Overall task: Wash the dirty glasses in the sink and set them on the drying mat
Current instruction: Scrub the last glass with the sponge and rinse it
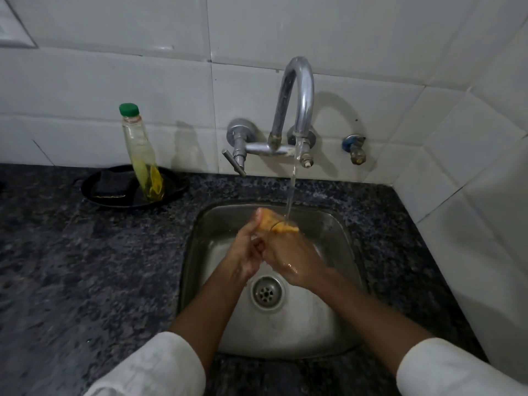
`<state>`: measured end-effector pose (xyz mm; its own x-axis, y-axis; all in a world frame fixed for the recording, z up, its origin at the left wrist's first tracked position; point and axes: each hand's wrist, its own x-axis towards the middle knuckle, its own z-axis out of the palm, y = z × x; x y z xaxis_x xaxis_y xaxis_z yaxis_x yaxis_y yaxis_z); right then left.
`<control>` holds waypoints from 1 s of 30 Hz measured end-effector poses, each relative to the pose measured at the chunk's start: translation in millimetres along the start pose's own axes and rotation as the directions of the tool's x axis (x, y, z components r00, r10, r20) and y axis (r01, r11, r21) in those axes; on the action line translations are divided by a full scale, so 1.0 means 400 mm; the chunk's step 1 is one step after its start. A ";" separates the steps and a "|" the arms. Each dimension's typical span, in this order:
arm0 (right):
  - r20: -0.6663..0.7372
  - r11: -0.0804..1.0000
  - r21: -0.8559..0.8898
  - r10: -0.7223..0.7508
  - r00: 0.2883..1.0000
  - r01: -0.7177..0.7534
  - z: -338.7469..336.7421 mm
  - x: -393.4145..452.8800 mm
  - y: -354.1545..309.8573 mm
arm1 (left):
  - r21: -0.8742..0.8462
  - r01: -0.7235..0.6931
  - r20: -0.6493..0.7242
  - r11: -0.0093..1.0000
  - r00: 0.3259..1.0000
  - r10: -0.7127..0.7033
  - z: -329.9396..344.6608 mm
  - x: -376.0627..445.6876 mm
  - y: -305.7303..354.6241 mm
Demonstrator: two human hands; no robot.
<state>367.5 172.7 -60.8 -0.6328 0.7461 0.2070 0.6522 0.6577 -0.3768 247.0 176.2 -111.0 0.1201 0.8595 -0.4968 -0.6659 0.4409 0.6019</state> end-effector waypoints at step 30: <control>0.135 0.984 -0.165 -0.039 0.990 0.061 -0.050 -0.024 -0.003 | 0.046 0.057 0.021 0.997 0.998 -0.058 0.014 -0.019 0.004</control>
<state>380.9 166.9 -44.3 -0.7082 0.6992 0.0979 0.6721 0.7102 -0.2096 249.0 171.6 -102.8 0.1745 0.8376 -0.5176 -0.6231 0.5010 0.6006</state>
